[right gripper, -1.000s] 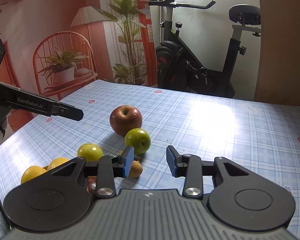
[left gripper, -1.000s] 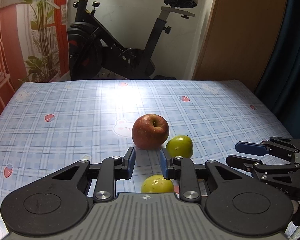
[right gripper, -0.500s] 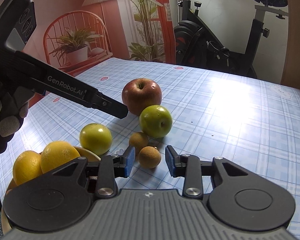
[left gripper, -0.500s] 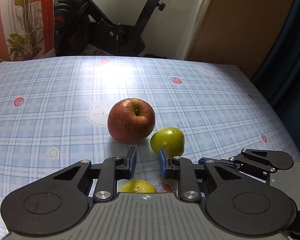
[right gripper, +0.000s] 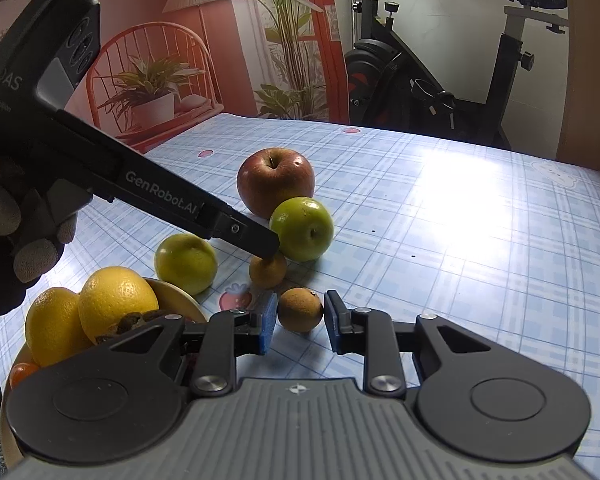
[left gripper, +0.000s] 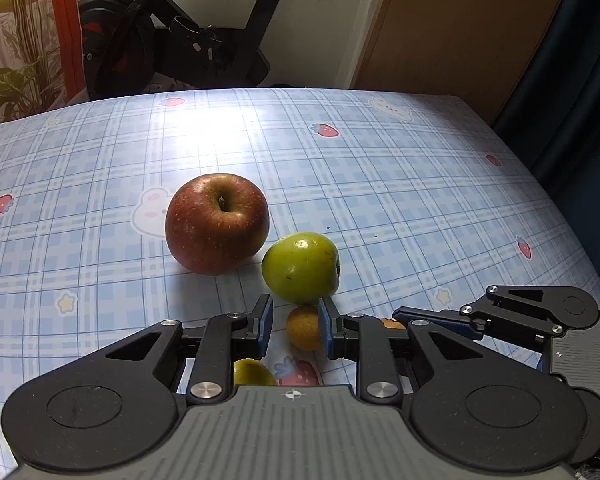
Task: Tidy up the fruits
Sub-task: 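Grasp a small brown fruit with the right gripper while the left grasps another, then lift both small brown fruits and carry them over the cream bowl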
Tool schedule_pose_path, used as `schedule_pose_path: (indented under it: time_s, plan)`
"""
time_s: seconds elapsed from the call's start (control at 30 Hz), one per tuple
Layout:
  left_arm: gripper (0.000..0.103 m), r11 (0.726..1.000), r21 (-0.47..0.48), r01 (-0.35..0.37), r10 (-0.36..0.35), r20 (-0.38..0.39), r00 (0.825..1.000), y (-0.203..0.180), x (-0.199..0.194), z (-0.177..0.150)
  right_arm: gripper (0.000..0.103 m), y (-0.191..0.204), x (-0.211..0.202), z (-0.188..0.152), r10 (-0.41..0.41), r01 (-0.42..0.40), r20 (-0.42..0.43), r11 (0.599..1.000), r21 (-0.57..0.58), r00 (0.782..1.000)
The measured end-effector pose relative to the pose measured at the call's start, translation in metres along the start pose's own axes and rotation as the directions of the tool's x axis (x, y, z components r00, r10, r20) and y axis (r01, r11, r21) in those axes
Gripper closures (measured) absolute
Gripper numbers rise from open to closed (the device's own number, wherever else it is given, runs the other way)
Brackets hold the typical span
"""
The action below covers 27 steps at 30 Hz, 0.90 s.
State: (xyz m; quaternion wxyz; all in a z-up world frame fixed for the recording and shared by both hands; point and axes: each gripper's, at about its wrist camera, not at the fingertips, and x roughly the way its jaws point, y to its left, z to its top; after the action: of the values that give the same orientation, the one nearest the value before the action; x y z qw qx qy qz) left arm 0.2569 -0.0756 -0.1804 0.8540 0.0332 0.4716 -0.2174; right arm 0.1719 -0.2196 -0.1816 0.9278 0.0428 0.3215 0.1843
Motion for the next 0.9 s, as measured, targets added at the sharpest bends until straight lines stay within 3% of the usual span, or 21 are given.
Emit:
schedule_pose_path:
  time_s: [0.47,0.9]
  plan:
    - [0.076,1.0,0.004,-0.001,0.001,-0.038,0.999,-0.011,0.009,0.0,0.075,-0.023,-0.027,-0.012,-0.058,0.055,0.029,0.995,0.08,0.998]
    - [0.076,0.999,0.046,-0.018,0.018,-0.014,1.0,-0.018,0.013,-0.005,0.075,-0.033,-0.039,-0.022,-0.1,0.092,0.047,0.986,0.141,0.994]
